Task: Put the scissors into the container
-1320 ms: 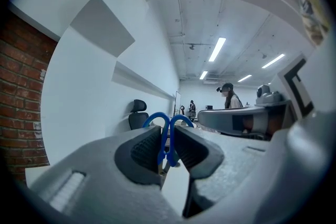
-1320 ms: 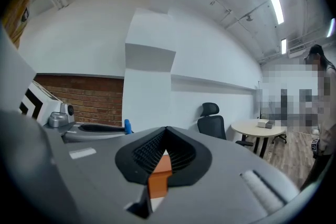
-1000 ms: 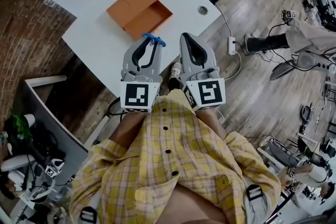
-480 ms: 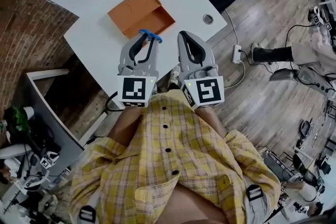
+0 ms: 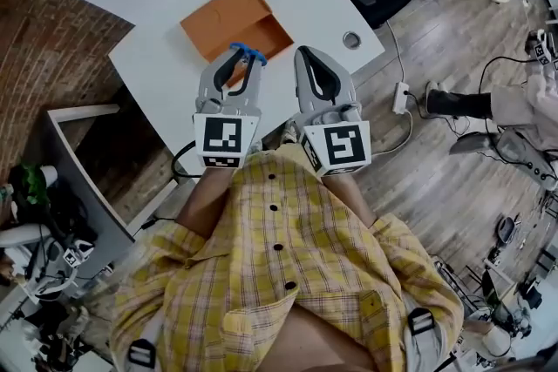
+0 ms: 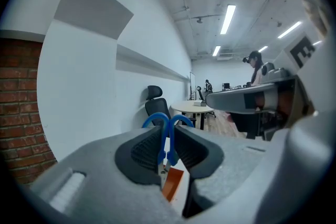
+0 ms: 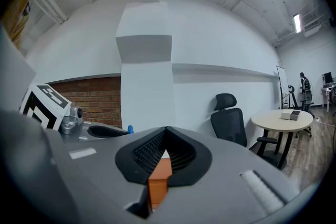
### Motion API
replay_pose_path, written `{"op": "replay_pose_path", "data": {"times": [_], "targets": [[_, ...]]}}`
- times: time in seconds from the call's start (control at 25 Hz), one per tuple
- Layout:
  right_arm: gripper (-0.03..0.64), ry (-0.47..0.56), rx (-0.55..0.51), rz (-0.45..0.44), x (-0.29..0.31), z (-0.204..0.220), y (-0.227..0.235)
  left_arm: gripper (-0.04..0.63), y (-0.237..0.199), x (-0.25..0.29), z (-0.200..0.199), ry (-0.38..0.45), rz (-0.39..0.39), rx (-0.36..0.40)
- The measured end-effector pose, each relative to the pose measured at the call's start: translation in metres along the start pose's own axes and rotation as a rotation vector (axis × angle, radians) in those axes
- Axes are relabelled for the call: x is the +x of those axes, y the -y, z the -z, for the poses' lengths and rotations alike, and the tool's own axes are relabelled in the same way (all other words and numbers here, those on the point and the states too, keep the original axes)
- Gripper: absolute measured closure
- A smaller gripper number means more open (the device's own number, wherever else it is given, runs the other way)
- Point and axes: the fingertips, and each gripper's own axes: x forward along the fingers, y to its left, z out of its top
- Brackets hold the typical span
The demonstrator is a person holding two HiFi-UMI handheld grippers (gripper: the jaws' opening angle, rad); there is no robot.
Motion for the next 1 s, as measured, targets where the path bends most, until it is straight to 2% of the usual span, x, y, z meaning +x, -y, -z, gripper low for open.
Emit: {"op": "replay_pose_path", "data": {"times": [0.2,0.6,1.0], "targets": [[0.611,-0.016,0.018,-0.008,0.008,0.007,0.009,0.514,-0.001,0.016,0.011,-0.054,0.017,0.01],[0.611,-0.027,0.049,-0.003,0.025,0.016,0.031,0.514,-0.003,0.055,0.044,-0.171,0.041,0.12],[0.611,-0.055,0.056,-0.017,0.041,0.026,0.034,0.514,-0.005,0.081,0.073,-0.252,0.074,0.154]]}}
